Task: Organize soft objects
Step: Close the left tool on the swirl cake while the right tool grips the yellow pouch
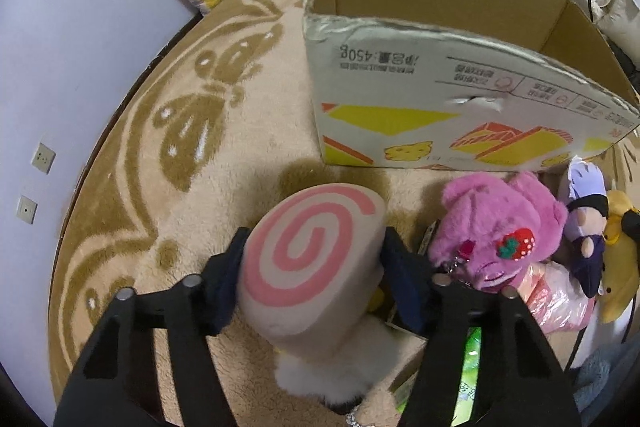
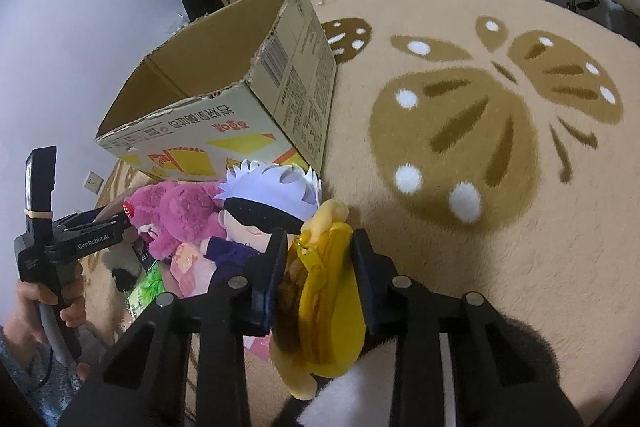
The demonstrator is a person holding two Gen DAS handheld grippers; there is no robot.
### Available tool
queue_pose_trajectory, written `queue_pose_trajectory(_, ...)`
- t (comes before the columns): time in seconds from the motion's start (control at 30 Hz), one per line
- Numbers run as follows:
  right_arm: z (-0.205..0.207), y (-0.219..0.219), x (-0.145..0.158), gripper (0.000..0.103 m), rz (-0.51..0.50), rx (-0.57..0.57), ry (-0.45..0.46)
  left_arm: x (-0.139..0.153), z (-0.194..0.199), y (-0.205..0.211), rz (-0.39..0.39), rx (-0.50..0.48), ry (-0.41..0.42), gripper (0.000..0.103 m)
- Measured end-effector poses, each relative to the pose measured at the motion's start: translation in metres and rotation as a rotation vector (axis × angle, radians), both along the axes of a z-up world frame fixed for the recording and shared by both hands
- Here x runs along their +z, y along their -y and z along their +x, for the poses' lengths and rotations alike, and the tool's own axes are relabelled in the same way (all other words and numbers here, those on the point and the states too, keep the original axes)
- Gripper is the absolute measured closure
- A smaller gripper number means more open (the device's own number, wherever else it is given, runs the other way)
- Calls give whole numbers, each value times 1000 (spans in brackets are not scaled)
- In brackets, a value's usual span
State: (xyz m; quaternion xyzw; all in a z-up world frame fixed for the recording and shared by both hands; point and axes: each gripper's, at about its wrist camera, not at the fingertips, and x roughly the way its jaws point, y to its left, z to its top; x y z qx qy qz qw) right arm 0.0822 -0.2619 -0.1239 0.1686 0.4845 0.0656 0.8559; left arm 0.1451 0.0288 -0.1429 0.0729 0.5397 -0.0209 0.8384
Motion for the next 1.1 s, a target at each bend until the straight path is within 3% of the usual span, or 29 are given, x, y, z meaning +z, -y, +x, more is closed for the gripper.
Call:
queue_pose_trajectory(0.13,0,-2,3,71,-32,-5,14,4,-1,-1,-21,-1,7,54)
queue_pose_trajectory(0.47,-4,-2,19,74,-65,-15,118,24,-5,-3,-51,6,62,59)
queue_pose_trajectory(1.1,-10,6,37,76,-75,-46,209,52,-21,-11,-34,33,145,63)
